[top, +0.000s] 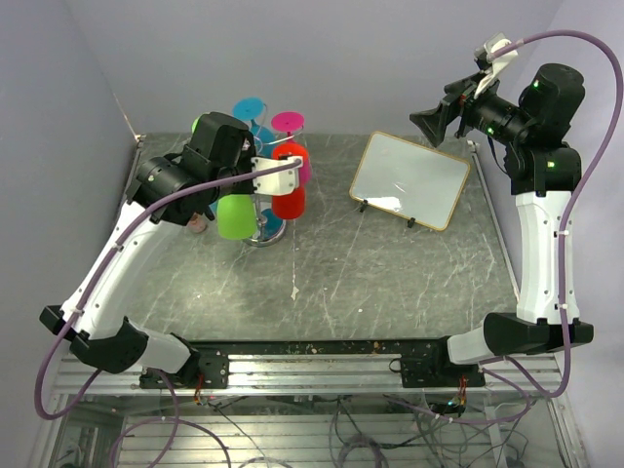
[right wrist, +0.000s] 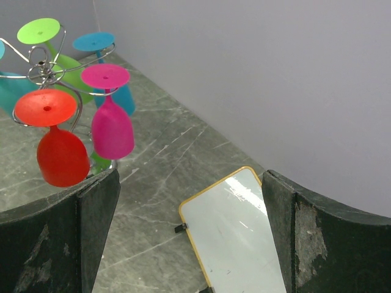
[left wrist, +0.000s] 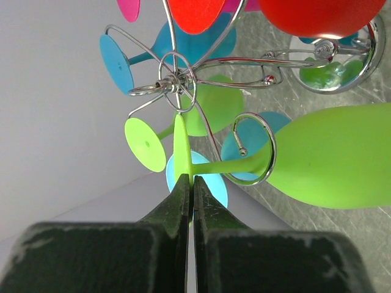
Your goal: Place the wine glass upside down on the wine glass rack
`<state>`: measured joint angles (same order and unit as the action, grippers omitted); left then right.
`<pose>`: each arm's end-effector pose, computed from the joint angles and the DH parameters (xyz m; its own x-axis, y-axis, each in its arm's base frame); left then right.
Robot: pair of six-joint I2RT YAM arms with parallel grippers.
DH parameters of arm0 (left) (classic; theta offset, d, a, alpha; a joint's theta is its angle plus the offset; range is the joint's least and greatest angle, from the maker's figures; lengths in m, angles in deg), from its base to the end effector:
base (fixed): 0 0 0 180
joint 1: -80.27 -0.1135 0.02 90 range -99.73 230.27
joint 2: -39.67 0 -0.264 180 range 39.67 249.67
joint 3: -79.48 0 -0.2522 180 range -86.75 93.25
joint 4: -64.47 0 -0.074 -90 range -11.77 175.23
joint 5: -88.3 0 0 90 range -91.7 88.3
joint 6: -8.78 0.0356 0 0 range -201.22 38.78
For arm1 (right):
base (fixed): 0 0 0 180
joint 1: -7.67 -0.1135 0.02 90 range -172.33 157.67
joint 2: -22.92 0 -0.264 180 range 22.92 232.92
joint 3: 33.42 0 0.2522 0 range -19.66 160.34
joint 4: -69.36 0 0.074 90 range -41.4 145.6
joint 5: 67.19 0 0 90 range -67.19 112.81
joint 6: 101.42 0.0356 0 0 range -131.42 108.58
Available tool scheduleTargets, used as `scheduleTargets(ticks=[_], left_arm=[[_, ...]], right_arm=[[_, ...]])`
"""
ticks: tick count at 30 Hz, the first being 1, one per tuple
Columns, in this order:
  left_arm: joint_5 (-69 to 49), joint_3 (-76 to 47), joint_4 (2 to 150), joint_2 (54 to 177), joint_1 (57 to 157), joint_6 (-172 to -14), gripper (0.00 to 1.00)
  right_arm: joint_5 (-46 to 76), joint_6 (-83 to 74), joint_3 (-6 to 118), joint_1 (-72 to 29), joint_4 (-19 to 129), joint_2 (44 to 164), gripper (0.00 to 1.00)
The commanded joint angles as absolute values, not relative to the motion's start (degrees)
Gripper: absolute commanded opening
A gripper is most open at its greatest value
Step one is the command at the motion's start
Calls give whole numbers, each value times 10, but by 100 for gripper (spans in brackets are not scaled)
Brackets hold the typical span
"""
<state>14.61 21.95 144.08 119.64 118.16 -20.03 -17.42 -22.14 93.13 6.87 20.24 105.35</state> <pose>0.2005 -0.1433 0.4786 0.1321 0.9628 -0.2358 0.6161 0.1066 0.7804 0.2667 0.0267 0.5420 0.0360 -0.1415 -0.9893 -0.6588 0.7410 -0.1300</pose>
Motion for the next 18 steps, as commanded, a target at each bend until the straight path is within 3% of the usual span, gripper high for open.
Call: scheduleTargets(ticks=[1, 18], left_arm=[[119, 242, 1462, 1184, 1177, -183, 7], [38, 244, 1459, 1187, 1178, -181, 7]], right_arm=[[-182, -217, 926, 74, 215, 1045, 100], [-187, -216, 922, 76, 216, 1040, 100]])
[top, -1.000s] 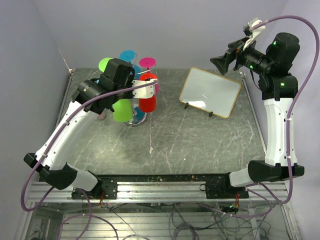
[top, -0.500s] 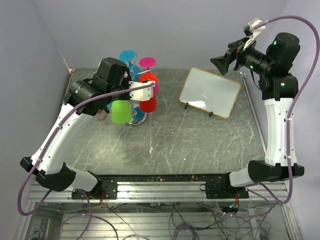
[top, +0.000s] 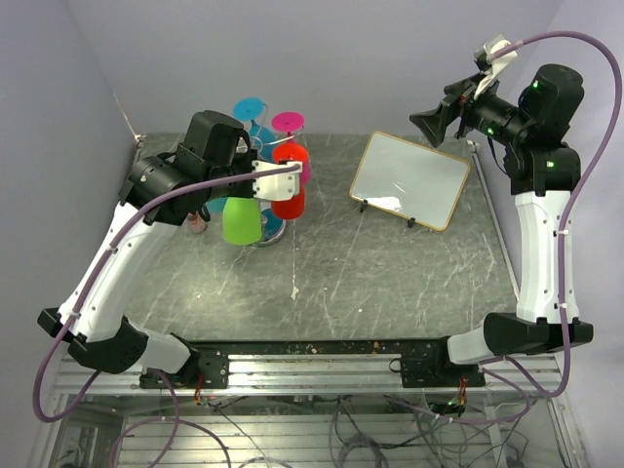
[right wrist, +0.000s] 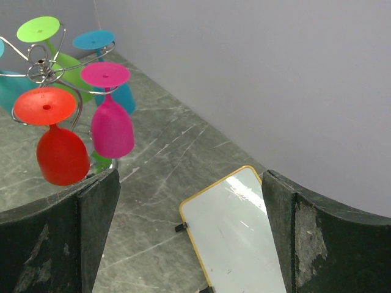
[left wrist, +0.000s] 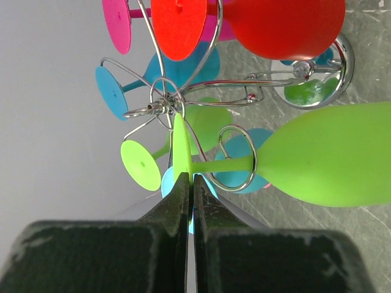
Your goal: Place the wine glass upside down on the wine glass rack
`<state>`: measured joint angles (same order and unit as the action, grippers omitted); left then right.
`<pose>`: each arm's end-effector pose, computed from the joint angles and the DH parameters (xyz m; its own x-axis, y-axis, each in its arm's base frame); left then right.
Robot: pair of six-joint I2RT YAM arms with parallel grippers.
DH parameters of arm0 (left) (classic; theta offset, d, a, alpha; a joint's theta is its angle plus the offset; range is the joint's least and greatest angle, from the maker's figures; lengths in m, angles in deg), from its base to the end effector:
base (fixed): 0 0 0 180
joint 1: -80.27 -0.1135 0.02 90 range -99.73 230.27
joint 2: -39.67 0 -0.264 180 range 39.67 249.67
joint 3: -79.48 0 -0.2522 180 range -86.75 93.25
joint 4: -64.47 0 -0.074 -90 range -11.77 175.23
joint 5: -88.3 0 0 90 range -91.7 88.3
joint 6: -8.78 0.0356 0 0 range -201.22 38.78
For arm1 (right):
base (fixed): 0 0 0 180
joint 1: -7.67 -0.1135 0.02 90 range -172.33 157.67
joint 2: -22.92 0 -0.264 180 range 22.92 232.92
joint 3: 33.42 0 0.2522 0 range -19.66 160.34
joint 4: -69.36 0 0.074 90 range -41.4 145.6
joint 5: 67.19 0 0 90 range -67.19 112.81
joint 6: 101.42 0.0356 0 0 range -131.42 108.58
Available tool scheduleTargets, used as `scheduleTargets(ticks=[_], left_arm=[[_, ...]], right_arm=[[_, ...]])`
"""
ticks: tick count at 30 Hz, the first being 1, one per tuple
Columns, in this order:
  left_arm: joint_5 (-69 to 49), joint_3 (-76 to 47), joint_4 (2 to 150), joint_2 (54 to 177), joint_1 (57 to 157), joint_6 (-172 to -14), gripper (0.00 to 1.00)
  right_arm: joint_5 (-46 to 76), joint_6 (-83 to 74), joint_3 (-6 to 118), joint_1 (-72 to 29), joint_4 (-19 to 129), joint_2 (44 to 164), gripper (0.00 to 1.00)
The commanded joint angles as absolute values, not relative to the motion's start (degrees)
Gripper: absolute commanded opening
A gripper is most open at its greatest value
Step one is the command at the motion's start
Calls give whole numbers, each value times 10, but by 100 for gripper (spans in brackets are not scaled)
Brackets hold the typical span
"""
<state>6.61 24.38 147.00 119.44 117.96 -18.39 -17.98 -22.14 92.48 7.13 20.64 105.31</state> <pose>0.1913 -0.1413 0.4857 0.2379 0.9286 -0.2847 0.6624 0.0592 0.7468 0.2683 0.0258 0.5396 0.0331 -0.1405 -0.9895 -0.6631 0.7377 -0.1270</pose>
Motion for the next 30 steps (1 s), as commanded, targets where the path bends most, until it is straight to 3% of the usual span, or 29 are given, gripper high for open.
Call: scheduleTargets(ticks=[1, 30], left_arm=[[38, 241, 1456, 1188, 1178, -182, 7], [35, 206, 1438, 1195, 1179, -193, 9]], right_arm=[[-188, -216, 922, 76, 217, 1039, 100], [-192, -216, 923, 79, 217, 1046, 100]])
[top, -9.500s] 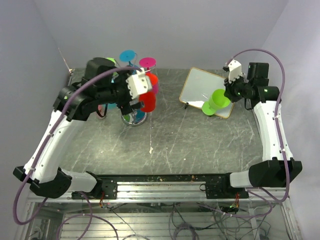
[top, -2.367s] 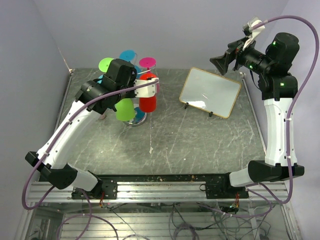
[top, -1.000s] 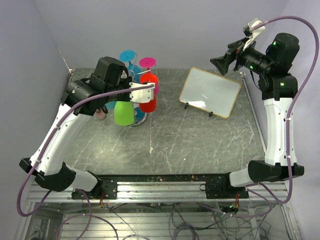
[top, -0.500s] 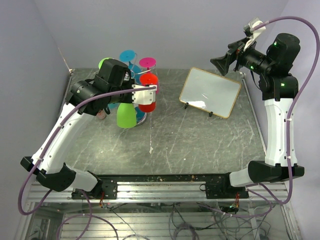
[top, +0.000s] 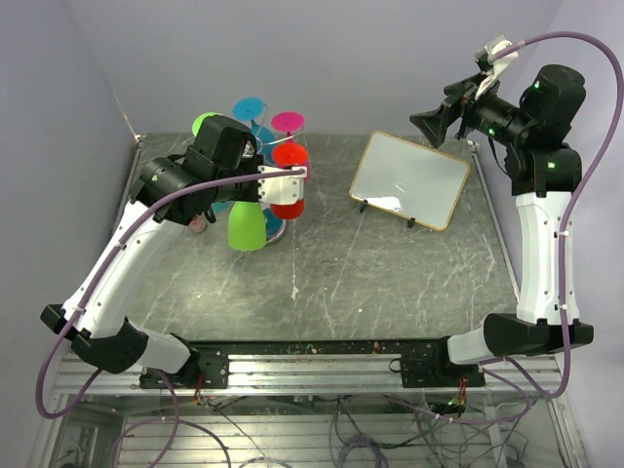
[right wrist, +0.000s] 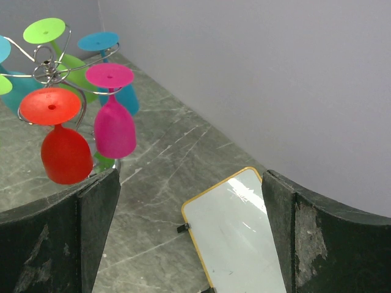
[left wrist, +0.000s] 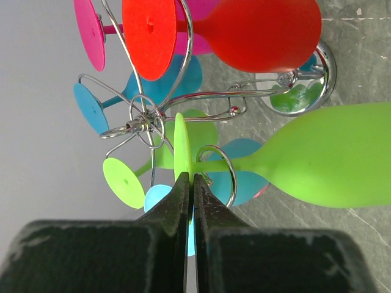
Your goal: Place the wine glass upside down on the wine glass rack
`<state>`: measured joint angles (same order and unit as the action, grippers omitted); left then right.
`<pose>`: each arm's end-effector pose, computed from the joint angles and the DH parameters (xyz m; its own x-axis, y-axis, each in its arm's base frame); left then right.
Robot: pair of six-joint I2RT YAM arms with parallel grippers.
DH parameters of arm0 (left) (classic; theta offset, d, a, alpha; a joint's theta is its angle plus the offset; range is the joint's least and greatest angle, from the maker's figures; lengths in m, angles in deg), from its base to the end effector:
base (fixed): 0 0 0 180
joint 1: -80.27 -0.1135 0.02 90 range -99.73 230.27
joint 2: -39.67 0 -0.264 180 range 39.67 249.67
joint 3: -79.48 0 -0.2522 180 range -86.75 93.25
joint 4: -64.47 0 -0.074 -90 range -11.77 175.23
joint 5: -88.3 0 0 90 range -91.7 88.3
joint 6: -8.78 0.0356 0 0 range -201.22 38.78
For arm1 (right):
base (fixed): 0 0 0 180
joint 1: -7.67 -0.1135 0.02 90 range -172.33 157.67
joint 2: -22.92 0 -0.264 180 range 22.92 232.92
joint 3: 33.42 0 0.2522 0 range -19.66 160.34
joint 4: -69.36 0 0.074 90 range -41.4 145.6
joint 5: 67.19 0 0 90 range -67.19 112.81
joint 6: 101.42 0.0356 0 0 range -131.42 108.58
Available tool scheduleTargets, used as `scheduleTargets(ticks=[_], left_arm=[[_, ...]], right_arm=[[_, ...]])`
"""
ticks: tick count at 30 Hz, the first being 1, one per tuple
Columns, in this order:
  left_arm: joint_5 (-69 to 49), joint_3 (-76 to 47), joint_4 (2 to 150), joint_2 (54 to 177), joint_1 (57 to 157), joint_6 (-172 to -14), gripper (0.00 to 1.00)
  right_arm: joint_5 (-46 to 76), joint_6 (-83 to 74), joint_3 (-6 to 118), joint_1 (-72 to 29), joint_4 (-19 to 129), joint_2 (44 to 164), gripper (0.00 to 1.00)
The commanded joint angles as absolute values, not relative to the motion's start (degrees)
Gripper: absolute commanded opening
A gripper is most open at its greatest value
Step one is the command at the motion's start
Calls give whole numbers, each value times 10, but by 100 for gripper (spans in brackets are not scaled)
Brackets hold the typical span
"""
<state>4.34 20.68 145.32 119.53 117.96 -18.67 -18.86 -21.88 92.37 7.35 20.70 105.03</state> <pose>0.1980 -0.1482 0.4704 0.2505 0.9217 -0.2962 0.6974 0.0405 0.7155 0.2662 0.0252 0.5404 0.0356 -0.1354 -0.9901 -0.6712 0.7308 -0.1241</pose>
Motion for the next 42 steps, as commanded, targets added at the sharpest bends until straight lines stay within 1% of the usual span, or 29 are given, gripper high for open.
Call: scheduleTargets(ticks=[1, 19, 34, 42], left_arm=[[35, 206, 1439, 1196, 1179, -193, 9], [44, 193, 1441, 1190, 1180, -190, 12], [48, 187, 1445, 1191, 1179, -188, 23], [49, 186, 1444, 1190, 1180, -189, 27]], right_arm=[[-192, -217, 923, 79, 216, 1047, 100], [-196, -216, 917, 81, 219, 1042, 100], [-200, -215, 915, 83, 219, 1043, 100], [-201, -215, 913, 84, 221, 1042, 100]])
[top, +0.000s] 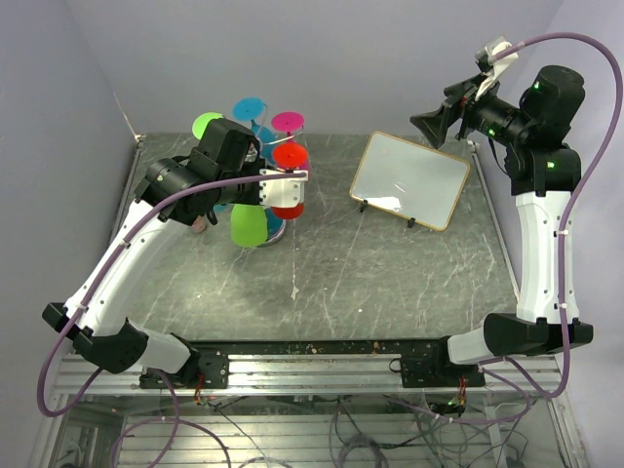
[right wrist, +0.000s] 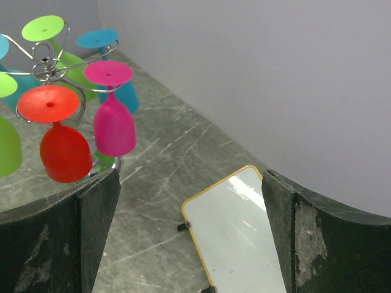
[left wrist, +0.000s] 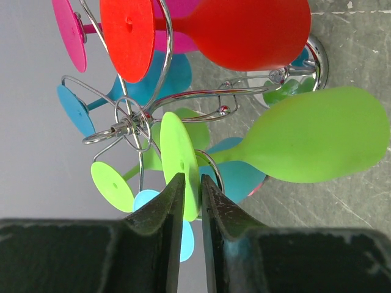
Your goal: Place the wine glass upside down on the wine glass rack
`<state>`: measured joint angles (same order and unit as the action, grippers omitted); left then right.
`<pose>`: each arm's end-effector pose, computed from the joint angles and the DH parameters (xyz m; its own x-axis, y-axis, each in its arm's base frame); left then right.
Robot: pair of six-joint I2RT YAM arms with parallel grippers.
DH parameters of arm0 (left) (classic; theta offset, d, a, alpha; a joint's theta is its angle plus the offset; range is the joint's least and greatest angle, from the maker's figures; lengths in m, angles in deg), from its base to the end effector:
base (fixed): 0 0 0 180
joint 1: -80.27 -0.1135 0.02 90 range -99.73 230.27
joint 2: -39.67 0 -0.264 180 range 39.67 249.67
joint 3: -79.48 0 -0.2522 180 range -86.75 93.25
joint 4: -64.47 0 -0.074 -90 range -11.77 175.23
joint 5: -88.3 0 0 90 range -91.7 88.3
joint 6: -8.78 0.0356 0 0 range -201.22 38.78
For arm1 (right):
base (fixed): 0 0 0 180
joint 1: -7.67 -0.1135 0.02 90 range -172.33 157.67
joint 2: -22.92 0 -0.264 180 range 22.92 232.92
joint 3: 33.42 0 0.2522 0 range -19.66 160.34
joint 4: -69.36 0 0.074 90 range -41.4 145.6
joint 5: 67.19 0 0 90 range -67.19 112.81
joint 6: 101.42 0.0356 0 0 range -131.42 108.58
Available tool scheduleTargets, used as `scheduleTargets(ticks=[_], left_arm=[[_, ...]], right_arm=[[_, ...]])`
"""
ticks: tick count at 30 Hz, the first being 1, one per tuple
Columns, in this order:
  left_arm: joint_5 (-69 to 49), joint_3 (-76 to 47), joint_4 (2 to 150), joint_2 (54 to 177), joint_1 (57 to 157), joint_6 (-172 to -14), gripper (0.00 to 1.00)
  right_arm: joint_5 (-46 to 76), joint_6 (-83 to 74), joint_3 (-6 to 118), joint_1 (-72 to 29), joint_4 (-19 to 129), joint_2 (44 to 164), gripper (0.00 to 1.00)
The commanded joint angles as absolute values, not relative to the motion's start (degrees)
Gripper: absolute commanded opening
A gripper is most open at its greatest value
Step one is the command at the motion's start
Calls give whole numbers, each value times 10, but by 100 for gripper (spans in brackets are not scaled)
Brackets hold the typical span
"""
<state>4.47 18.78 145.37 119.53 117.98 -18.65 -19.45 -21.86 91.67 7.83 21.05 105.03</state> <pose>0.2003 -0.1501 0.4612 0.2419 0.9284 -0.2821 0.7157 0.0256 0.6979 0.2682 0.0232 0.5376 0.0296 -0.1342 -0.9905 -0.6733 0.7297 -0.1190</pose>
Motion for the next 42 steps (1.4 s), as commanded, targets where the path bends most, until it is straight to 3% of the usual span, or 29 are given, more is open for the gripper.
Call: scheduleTargets(ticks=[1, 12, 16, 20, 42], left_arm=[[50, 187, 1444, 1190, 1180, -189, 28], [53, 190, 1445, 1190, 1180, -189, 35], [55, 194, 1448, 1188, 1180, -188, 49], [56, 196, 1449, 1188, 1180, -189, 53], [51, 220, 1467, 1179, 1180, -200, 57]], right_arm=[[-201, -215, 913, 84, 221, 1043, 100], [-204, -214, 912, 84, 222, 1043, 100], [-206, -214, 912, 85, 223, 1043, 100], [-206, -213, 911, 85, 223, 1043, 100], [-209, -211, 910, 88, 226, 1043, 100]])
